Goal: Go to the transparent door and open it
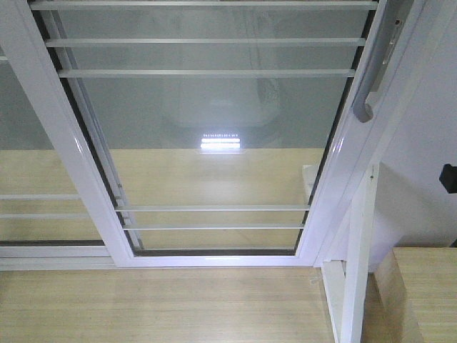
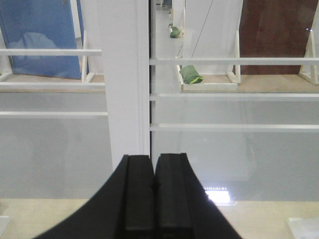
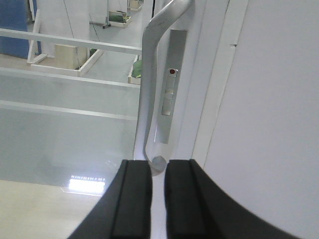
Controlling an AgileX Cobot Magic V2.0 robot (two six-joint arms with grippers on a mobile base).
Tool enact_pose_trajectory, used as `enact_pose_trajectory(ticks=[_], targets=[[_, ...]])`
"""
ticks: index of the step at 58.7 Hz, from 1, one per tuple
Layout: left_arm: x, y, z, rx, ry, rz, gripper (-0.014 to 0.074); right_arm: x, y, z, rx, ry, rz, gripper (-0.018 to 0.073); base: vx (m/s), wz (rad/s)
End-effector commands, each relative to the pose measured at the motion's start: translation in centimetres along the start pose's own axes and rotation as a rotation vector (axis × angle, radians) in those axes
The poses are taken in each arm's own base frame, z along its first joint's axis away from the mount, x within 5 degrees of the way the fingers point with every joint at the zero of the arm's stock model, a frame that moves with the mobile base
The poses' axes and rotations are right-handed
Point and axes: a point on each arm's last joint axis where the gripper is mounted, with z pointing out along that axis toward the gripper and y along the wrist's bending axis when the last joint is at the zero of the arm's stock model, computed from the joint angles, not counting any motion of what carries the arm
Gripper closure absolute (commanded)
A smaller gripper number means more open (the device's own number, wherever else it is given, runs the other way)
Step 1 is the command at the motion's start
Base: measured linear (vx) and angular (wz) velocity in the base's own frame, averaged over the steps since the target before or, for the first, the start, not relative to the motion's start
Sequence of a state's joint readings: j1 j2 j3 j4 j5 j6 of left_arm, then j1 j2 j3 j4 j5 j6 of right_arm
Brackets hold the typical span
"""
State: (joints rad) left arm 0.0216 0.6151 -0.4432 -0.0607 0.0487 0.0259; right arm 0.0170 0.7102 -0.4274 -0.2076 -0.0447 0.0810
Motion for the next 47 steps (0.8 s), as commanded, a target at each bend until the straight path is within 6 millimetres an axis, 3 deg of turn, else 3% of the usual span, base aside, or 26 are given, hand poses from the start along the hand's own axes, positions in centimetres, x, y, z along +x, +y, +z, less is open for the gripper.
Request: enact_pose_trajectory(ticks=[1, 10, 24, 47], targets=[[-1.6, -0.1, 0.3, 0.004, -0.093, -0.015, 0.05, -1.8, 0.0, 0.9, -0.011, -0.126, -0.005, 0.0207, 0.0, 0.0], [-1.1, -0.1, 1.3, 0.002, -0.049, -0.016, 0.0333, -1.3, 0.3, 3.1, -0.037, -0.144, -0.002, 0.0104, 0.0, 0.0], [-1.0, -0.1, 1.6, 0.001, -0.036, -0.017, 0.0092, -0.3, 0.6, 7.3, -0.07, -0.116, 0.001, 0.0103, 0.0, 0.0], [-0.9, -0.1, 1.6, 0.001, -0.035, -0.017, 0.0062, -1.8, 0.5, 17.0, -0.088, -0.133, 0.011, 0.0103, 0.0, 0.0]])
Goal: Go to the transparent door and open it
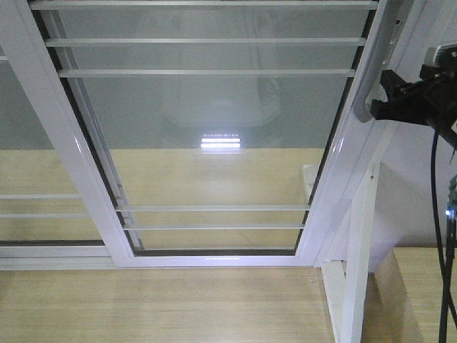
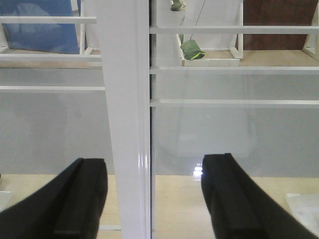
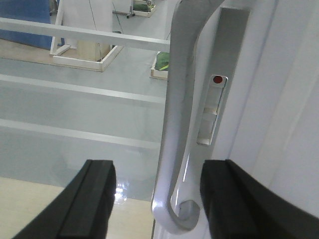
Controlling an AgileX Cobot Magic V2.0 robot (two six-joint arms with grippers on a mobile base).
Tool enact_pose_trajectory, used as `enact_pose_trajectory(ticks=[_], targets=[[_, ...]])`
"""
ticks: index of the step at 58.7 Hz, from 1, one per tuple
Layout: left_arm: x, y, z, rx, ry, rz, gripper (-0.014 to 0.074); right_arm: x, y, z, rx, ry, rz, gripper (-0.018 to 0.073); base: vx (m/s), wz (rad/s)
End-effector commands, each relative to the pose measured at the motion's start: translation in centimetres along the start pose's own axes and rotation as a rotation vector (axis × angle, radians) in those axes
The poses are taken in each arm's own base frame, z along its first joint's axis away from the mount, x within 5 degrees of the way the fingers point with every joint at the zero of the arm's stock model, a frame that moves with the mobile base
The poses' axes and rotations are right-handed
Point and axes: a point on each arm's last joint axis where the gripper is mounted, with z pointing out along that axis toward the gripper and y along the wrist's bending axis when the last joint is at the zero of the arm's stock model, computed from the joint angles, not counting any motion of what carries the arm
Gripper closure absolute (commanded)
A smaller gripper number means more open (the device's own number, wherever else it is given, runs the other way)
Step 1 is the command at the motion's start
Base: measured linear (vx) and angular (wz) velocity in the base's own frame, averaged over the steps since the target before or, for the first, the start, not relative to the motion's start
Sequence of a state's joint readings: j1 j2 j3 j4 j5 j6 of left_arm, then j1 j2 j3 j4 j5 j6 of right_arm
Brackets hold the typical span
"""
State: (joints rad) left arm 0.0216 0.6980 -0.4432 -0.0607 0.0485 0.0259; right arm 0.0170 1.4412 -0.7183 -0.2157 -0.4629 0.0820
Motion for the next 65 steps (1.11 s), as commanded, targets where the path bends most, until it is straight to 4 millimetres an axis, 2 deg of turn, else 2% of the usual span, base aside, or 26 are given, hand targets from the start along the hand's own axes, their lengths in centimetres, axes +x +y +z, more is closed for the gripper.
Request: enact_pose_trajectory(ticks=[1, 15, 33, 49, 65], targets=[[-1.9, -0.1, -0.2, 0.005, -0.117, -0.016, 0.0062, -2.9, -0.4, 1.5, 0.0, -0.157, -0.012, 0.0103, 0.0, 0.0], [-1.9, -0.1, -0.2, 0.005, -0.117, -0.016, 0.0062, -3.2, -0.9, 5.8, 0.005, -0.165, -0.001, 0.0103, 0.0, 0.0], [-1.9, -0.1, -0.2, 0.005, -0.116, -0.016, 0.0062, -3.4, -1.5, 9.7, 0.022, -0.19, 0.027, 0.0104, 0.0, 0.0], [-1.9, -0.1, -0.2, 0.005, -0.116, -0.016, 0.0062, -3.6, -0.9, 10.3, -0.003, -0.196, 0.007, 0.0218, 0.0, 0.0], [-1.9, -0.1, -0.2, 0.005, -0.114, -0.016, 0.0062, -3.8, 2.0, 10.4, -0.072, -0.202, -0.002, 0.0238, 0.0, 0.0]])
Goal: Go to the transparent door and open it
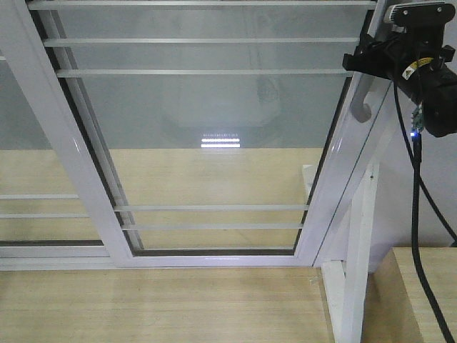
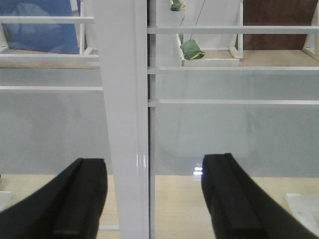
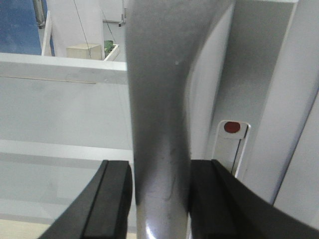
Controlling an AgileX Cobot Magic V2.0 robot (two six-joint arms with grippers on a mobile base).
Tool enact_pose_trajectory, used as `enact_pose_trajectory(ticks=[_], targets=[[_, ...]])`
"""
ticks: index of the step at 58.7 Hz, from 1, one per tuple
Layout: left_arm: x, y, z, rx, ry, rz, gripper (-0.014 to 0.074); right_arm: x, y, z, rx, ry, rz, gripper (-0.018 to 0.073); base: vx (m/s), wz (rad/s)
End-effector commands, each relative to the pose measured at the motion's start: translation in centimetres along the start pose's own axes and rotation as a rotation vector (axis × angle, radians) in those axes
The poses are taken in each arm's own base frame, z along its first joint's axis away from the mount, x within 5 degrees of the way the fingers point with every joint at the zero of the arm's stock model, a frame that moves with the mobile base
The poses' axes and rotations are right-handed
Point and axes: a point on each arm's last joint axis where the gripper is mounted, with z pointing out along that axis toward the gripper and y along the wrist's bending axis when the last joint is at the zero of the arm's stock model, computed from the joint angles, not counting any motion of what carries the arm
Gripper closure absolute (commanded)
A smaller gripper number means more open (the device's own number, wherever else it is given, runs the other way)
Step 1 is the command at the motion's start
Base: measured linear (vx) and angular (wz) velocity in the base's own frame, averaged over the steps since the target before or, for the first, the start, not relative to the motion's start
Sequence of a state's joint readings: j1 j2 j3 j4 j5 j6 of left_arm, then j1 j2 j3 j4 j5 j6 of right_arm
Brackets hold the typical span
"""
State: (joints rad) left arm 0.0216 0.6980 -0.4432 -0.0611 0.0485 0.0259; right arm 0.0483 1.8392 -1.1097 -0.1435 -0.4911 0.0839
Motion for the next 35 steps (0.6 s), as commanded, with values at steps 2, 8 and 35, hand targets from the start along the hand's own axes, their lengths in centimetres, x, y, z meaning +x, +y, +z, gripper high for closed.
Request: enact_pose_trajectory(ticks=[2, 8, 35], targets=[[-1.9, -0.1, -0.2, 0.005, -0.114, -0.016, 0.0062, -3.9, 2.7, -0.7, -0.086, -0.175, -0.059, 0.0233, 0.0, 0.0], [-1.9, -0.1, -0.2, 0.005, -0.114, -0.016, 0.0062, -4.0, 3.7, -0.7, -0.109, -0.177, -0.055, 0.0218, 0.0, 0.0], [-1.9, -0.1, -0.2, 0.005, -0.113, -0.016, 0.0062, -4.2, 7.9, -1.1, -0.21, -0.202, -0.056, 0.0169, 0.0, 0.0]])
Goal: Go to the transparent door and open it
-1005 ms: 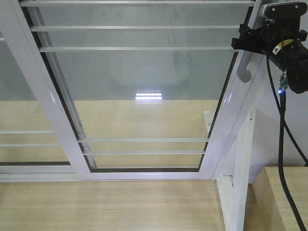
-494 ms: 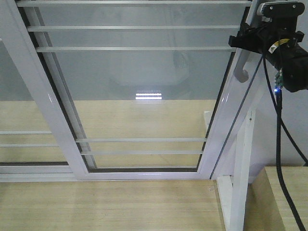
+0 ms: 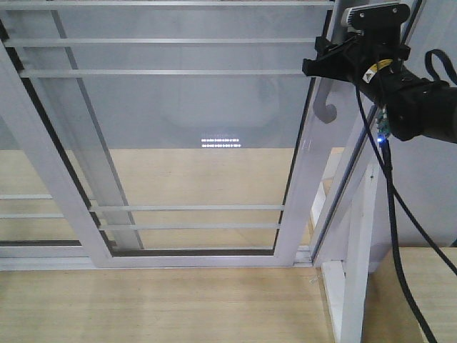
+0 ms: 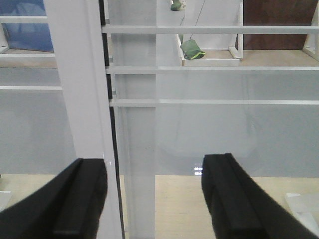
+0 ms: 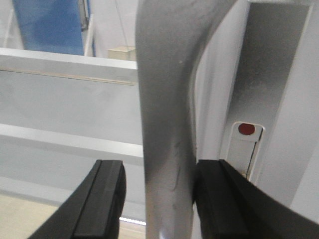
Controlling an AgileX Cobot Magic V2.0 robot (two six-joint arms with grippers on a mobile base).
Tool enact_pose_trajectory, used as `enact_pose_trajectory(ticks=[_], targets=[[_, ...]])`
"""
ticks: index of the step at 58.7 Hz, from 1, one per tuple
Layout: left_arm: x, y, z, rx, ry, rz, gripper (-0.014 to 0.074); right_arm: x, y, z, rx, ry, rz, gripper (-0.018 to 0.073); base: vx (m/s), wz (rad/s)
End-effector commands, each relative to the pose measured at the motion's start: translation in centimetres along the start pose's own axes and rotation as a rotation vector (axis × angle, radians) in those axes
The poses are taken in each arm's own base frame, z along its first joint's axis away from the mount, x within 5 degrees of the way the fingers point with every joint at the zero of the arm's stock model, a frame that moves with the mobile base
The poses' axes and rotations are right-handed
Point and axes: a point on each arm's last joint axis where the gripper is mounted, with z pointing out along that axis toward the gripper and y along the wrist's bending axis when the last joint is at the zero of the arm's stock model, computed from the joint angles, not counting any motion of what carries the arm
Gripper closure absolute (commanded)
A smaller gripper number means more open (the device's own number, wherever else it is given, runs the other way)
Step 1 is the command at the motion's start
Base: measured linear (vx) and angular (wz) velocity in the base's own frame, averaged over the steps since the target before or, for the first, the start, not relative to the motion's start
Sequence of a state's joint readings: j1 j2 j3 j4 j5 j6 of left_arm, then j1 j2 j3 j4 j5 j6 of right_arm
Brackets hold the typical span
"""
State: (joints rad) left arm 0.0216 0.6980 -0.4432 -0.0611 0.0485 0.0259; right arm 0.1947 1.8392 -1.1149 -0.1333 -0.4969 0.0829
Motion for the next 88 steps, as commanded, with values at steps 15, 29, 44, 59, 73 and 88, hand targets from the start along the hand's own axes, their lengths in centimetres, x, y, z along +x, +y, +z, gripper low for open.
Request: enact_pose_trajectory(ticks=[15, 29, 44, 59, 73, 88], targets=[[-1.8, -0.1, -0.2, 0.005, -0.11, -0.016, 0.0062, -4.2, 3.9, -0.8, -0.112, -0.215, -0.038, 0.0169, 0.0, 0.0], [-1.6, -0.1, -0.2, 0.006, -0.081, -0.017, 0.0062, -4.3, 6.0, -1.0, -0.169, -0.223, -0.02, 0.0169, 0.0, 0.0], [-1.7, -0.1, -0.2, 0.005, -0.097, -0.019, 0.0062, -5.9, 9.3, -3.1, -0.297, -0.231, -0.157, 0.017, 0.0, 0.0], [-2.1, -0.1, -0.2, 0.004, -0.145, -0.019, 0.0062, -7.7, 5.6, -10.8, -0.186, -0.193, -0.136, 0.0173, 0.0, 0.0], [-1.1, -1.2, 0.7, 0.073, -0.037, -0.001, 0.0062, -4.8, 2.7, -20.2, -0.068, -0.138, -0.085, 0.0173, 0.0, 0.0], [-0.7, -5.4, 3.4, 0.277, -0.098, 0.033, 0.0062, -3.1, 2.2, -26.4, -0.019, -0.059, -0.134, 0.0173, 0.0, 0.0]])
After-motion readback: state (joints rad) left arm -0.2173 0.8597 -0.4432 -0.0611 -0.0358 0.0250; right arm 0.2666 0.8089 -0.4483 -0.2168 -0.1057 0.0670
